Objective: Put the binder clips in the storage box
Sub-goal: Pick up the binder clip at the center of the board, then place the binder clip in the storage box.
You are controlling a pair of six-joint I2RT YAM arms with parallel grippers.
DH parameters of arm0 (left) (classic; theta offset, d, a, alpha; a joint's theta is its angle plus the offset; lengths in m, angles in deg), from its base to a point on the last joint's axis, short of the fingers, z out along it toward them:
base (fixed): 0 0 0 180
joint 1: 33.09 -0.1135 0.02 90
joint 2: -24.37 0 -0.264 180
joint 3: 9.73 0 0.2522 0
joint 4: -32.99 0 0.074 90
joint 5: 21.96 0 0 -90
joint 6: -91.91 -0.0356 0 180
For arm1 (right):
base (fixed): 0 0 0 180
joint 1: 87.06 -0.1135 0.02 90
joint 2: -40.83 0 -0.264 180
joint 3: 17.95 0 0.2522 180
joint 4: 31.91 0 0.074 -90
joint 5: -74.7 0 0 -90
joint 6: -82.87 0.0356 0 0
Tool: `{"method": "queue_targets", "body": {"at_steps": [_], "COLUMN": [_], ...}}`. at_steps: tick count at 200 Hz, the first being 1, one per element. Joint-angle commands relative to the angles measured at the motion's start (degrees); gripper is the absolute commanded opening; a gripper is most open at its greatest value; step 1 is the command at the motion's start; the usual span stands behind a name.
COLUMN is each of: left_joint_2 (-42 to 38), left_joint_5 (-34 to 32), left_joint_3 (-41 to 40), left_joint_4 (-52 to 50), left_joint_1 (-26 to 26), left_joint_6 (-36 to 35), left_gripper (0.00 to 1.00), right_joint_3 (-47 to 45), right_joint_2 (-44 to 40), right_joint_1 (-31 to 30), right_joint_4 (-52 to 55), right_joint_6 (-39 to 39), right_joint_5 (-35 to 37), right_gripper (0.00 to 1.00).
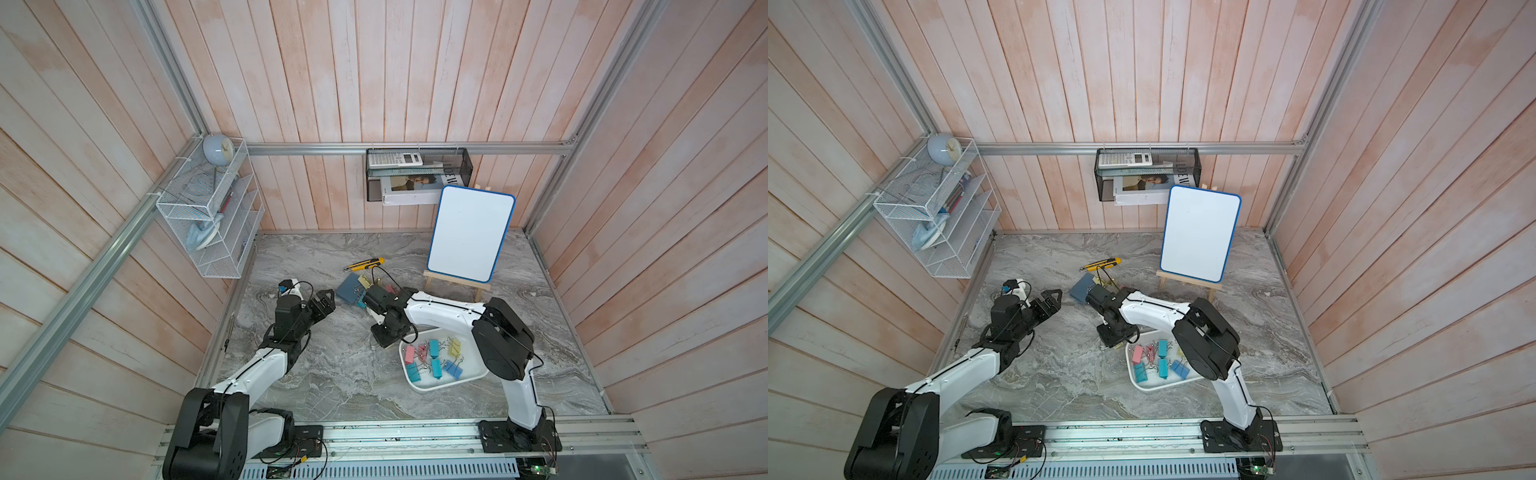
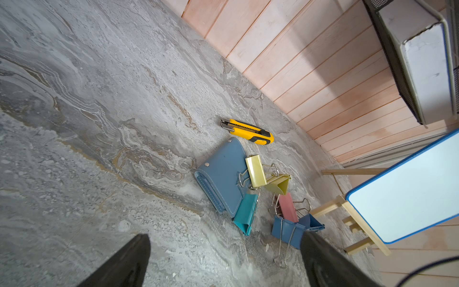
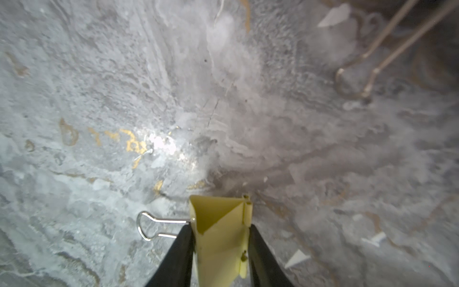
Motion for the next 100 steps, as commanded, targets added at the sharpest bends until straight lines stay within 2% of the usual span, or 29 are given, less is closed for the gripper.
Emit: {"method": "queue_targets", "body": {"at_steps": [1, 59, 100], "left_joint_2": [0.1, 0.7, 1.4], "left_joint_5": [0.7, 1.9, 2.9], "left_joint_3": [0.3, 0.2, 0.3], "left_joint_4": [1.6, 3.2, 4.0], "left_joint_1": [0.2, 0.2, 0.7], "left_joint_6": [0.1, 0.5, 0.7], "left_gripper": [1.00, 1.00, 1.00], "right_joint_3": [-2.3, -13.9, -28.7], "right_joint_2": [-7.5, -28.3, -46.8], "right_joint_1": [-0.2, 0.2, 1.1], "right_joint_4": [-2.6, -1.1, 1.1], "right_joint_6": [2.1, 7.0, 14.5], "right_joint_5": [2.5, 12.6, 25.9], "right_gripper": [0.35, 0.35, 0.35]}}
